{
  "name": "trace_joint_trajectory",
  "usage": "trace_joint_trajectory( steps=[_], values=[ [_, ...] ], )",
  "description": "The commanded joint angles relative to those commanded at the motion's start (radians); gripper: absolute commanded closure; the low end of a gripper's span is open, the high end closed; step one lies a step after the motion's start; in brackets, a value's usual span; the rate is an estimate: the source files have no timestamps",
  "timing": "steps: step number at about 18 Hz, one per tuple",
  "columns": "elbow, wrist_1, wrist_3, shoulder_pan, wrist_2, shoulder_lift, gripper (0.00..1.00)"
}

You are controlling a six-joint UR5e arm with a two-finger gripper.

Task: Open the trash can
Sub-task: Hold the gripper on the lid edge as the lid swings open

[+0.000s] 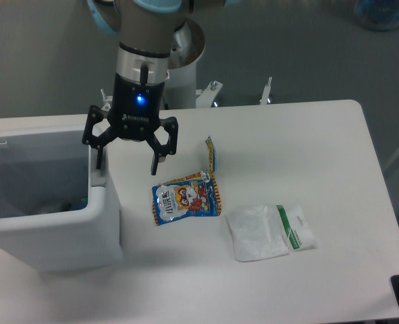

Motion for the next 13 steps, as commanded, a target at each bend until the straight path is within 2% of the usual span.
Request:
trace_joint_trajectory(
  steps=[5, 10, 13],
  values=[
    [0.037, -0.006, 0.030, 0.086, 0.015, 0.005, 0.00],
    [0.002, -0.008, 0.260, 0.164, 0.239, 0.006, 0.00],
    [-0.008, -0.015, 0.351, 0.204, 0.265, 0.006, 0.00]
  ],
)
